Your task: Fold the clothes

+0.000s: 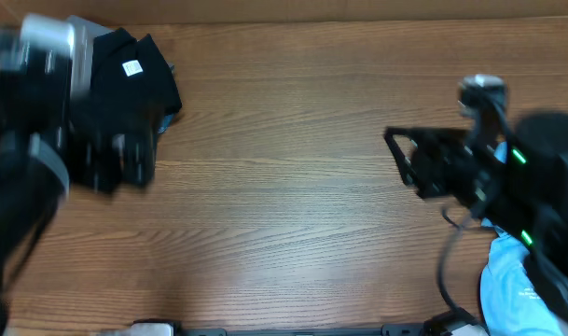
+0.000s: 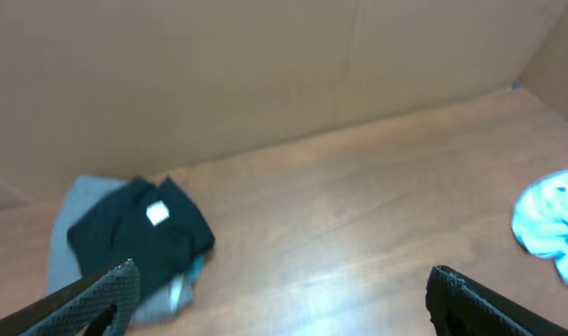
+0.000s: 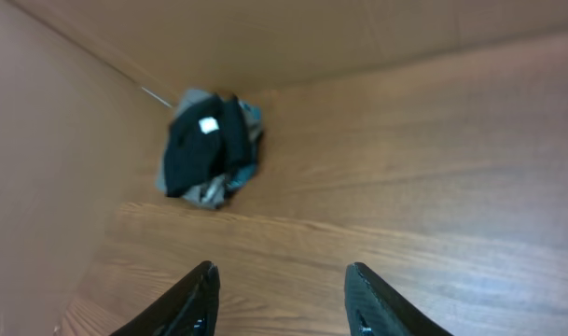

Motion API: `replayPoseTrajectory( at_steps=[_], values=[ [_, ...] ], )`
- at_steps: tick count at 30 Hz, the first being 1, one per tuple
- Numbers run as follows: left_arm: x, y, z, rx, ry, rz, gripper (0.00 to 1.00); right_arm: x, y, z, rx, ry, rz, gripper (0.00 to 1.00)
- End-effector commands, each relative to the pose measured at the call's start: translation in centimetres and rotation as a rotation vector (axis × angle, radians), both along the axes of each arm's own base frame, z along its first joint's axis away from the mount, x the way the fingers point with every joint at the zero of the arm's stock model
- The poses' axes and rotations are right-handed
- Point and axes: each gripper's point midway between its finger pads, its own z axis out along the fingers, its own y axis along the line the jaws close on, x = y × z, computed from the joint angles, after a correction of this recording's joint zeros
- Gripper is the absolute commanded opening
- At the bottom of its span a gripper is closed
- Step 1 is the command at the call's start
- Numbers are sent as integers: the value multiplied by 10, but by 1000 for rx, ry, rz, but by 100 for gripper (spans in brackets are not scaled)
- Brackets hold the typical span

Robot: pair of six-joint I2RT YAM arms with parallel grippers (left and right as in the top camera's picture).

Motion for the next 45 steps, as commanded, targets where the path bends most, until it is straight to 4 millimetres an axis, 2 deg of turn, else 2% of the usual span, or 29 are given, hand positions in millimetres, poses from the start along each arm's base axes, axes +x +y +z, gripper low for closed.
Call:
replayPoseTrajectory(
  at_steps=[1, 3, 4, 5, 6, 8, 11, 17, 21, 32, 34, 40, 43, 45],
  values=[
    [-23, 9, -30, 2, 97, 81, 100, -34, -14, 31, -11, -152, 21, 50],
    [-40, 12, -49, 16, 142, 89, 100, -50, -26, 42, -26, -220, -1, 57],
    [-47, 17, -60, 31, 166, 106, 100, -53, -35, 45, -41, -246, -39, 68],
    [-52, 21, -70, 42, 187, 122, 100, -54, -44, 47, -56, -260, -82, 97],
    [-57, 24, -81, 55, 212, 137, 100, -55, -54, 48, -74, -272, -134, 100],
    [-65, 27, -102, 73, 261, 144, 100, -54, -66, 48, -95, -283, -192, 100],
    [-67, 28, -124, 88, 327, 144, 100, -53, -67, 50, -96, -288, -202, 100],
    [-62, 26, -151, 106, 426, 139, 100, -51, -66, 55, -85, -308, -204, 100],
    [-56, 26, -159, 113, 460, 139, 100, -52, -67, 53, -90, -299, -203, 100],
    [-50, 25, -163, 119, 486, 138, 100, -53, -67, 49, -97, -285, -202, 100],
    [-50, 25, -163, 119, 486, 138, 100, -51, -74, 46, -136, -284, -232, 100],
    [-50, 25, -163, 119, 486, 138, 100, -30, -91, 21, -191, -269, -346, 100],
    [-50, 25, -163, 119, 486, 138, 100, -15, -89, -6, -170, -291, -356, 100],
    [-50, 25, -163, 119, 486, 138, 100, -8, -85, -33, -156, -302, -346, 100]
  ],
)
